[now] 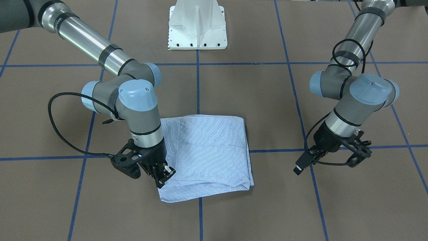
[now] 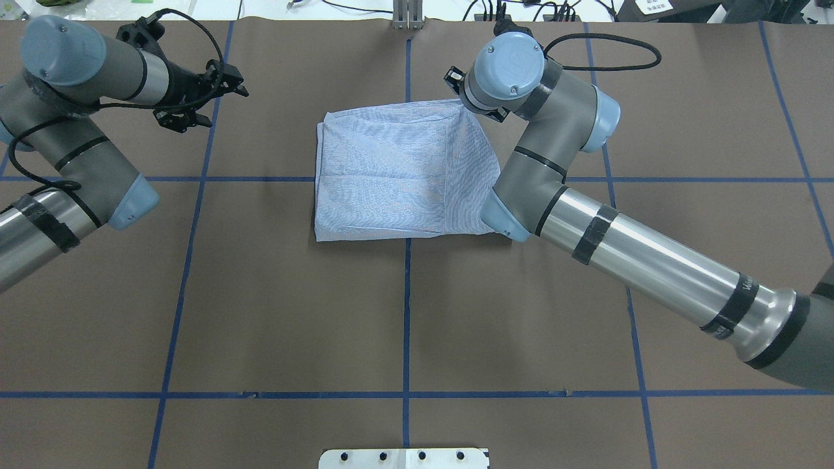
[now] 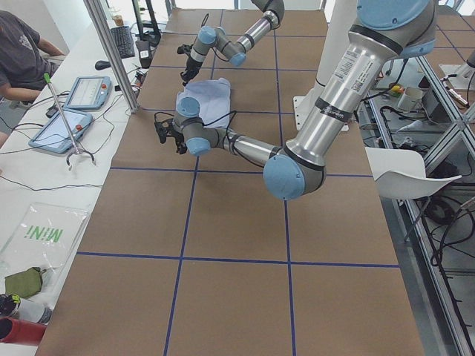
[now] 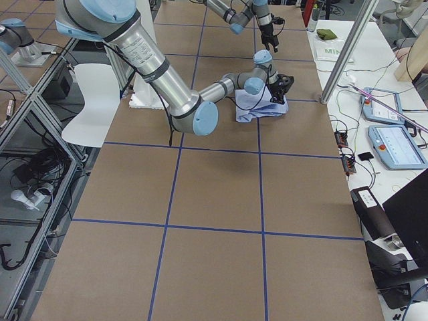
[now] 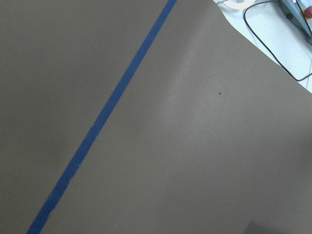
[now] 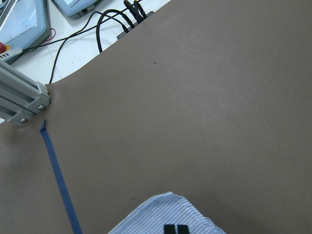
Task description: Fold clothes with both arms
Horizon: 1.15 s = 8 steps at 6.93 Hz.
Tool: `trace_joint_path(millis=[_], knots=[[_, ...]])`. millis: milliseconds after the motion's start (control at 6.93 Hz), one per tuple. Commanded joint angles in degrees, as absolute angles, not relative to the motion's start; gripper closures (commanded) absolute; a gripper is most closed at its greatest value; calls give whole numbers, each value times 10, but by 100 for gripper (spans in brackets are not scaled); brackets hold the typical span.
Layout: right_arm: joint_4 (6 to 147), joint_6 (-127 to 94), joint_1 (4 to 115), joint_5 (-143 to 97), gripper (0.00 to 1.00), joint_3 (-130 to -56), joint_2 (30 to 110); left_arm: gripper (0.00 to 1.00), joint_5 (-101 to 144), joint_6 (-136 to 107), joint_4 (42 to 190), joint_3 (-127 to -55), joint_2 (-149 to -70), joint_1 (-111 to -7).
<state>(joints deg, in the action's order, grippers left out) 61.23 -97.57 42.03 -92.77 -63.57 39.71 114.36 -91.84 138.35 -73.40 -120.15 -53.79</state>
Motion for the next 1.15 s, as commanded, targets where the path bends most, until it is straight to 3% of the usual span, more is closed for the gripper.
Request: trace_joint_path(millis=[0,144,289,433,722,1010], knots=[[576,-976,420,-912,100,-576,378,0,1143,-921,1383,-737,-1200,-538],[574,-976,419,-905,94,-564,377,0,1143,-922,1383,-737,-1200,-538],[574,-976,419,-883,12,-542,376,0,1143,-921,1383,-737,-1200,-538],[574,-976,424,-873,0,-539,377,0,1143,-920,1383,-737,-1199,-538],[576,-961,448,-880,0,-544,382,0,1145,-915,1383,-740,-1198,-538],[590,-915,471,-942,0,-647,470,0,1151,-882,1380,-750,-1196,-541]])
